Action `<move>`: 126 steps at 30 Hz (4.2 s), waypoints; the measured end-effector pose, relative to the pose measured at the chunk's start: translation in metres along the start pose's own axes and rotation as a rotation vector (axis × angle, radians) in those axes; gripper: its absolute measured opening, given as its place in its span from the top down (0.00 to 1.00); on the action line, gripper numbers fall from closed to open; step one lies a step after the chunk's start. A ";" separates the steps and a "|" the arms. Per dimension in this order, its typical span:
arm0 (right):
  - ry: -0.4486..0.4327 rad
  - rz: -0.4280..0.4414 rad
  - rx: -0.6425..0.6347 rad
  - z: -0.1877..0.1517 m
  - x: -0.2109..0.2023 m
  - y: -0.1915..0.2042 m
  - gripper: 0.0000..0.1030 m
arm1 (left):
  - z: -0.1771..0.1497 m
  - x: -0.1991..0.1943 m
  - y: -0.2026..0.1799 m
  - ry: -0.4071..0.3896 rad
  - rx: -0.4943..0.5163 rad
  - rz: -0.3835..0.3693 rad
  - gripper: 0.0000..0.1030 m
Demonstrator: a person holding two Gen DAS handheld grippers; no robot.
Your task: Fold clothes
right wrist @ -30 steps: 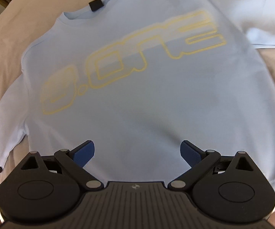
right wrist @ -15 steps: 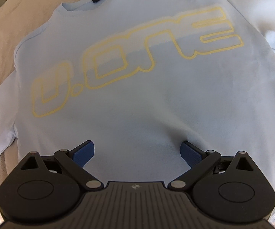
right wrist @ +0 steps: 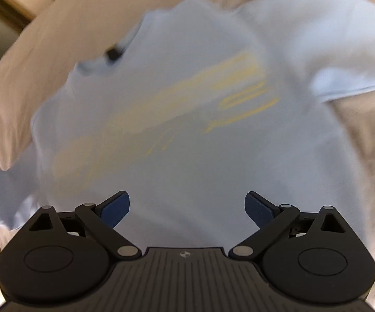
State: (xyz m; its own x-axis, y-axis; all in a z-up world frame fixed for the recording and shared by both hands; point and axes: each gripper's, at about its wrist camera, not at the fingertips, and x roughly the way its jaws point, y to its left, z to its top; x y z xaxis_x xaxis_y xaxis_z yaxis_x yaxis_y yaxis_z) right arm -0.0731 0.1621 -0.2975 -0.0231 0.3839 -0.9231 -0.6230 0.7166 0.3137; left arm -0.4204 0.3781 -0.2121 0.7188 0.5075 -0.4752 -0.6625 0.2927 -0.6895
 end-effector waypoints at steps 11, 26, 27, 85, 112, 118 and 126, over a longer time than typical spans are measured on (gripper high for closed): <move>-0.122 0.036 0.140 0.019 -0.016 -0.084 0.19 | -0.120 0.089 -0.027 0.476 0.121 0.156 0.77; -0.119 0.266 0.259 0.060 0.069 -0.080 0.81 | -0.052 0.048 0.063 0.299 0.106 0.494 0.77; -0.143 0.264 0.211 0.064 0.067 -0.072 0.89 | -0.053 0.049 0.065 0.306 0.106 0.504 0.77; -0.274 -0.005 -0.107 0.048 0.058 -0.042 0.94 | 0.110 0.146 0.128 0.262 0.081 0.612 0.82; -0.340 -0.050 0.308 0.044 -0.021 -0.189 0.61 | -0.075 0.142 -0.029 0.466 0.469 0.492 0.83; -0.390 -0.001 0.587 0.039 -0.049 -0.304 0.60 | -0.113 0.180 -0.069 0.553 0.437 0.447 0.83; -0.532 0.041 0.723 0.076 -0.058 -0.394 0.52 | -0.120 0.207 -0.113 0.538 0.449 0.383 0.75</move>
State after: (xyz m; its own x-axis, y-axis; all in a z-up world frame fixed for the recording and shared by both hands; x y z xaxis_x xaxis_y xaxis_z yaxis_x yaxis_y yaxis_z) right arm 0.2333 -0.0984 -0.3504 0.4425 0.5072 -0.7395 0.0193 0.8191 0.5734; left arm -0.1716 0.3528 -0.2974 0.3512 0.2110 -0.9122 -0.8233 0.5336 -0.1936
